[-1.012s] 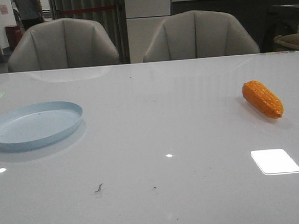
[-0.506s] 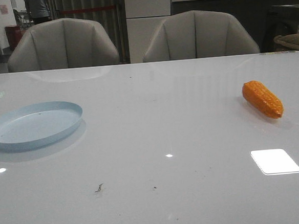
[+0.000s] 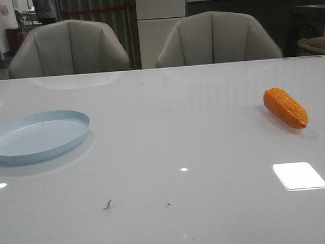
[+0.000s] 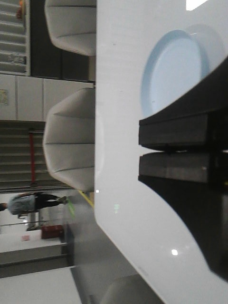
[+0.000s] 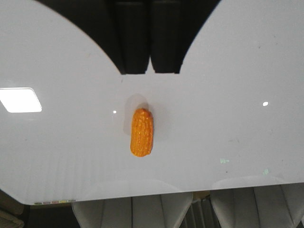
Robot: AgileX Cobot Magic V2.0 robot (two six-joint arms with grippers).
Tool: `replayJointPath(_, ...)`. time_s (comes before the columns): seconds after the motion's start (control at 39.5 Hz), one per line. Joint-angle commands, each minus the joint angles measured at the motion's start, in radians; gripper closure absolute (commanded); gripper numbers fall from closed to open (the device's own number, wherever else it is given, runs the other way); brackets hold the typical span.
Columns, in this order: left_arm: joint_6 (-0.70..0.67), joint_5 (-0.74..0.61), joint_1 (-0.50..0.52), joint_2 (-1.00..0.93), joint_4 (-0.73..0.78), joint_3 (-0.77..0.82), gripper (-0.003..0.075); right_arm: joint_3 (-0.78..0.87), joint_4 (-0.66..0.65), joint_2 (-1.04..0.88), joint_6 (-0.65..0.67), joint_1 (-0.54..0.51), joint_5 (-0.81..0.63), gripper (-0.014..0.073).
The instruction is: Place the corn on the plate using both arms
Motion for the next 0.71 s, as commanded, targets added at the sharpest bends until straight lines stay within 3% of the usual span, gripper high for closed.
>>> replayJointPath(0.0,-0.009,-0.218,-0.003,-0.022,-0.009,0.037,0.0627,-0.020,0.007,-0.026,-0.004,-0.002,-0.166,0.0559)
replayJointPath(0.08,-0.009,-0.259,-0.003,-0.022,-0.009,0.015,0.0627,-0.020,0.011,-0.026,-0.001,-0.002,-0.266,0.0559)
replayJointPath(0.2,-0.009,-0.196,-0.003,-0.018,0.004,-0.072,0.0627,-0.058,0.041,-0.026,0.011,0.001,-0.362,0.0559)
replayJointPath(0.46,-0.009,0.060,-0.003,0.013,0.063,-0.314,0.0627,-0.371,0.022,0.042,0.010,0.001,-0.063,0.0567)
replayJointPath(0.68,-0.009,0.072,-0.003,0.313,0.063,-0.529,0.0627,-0.607,0.023,0.429,0.010,0.001,-0.039,0.0567)
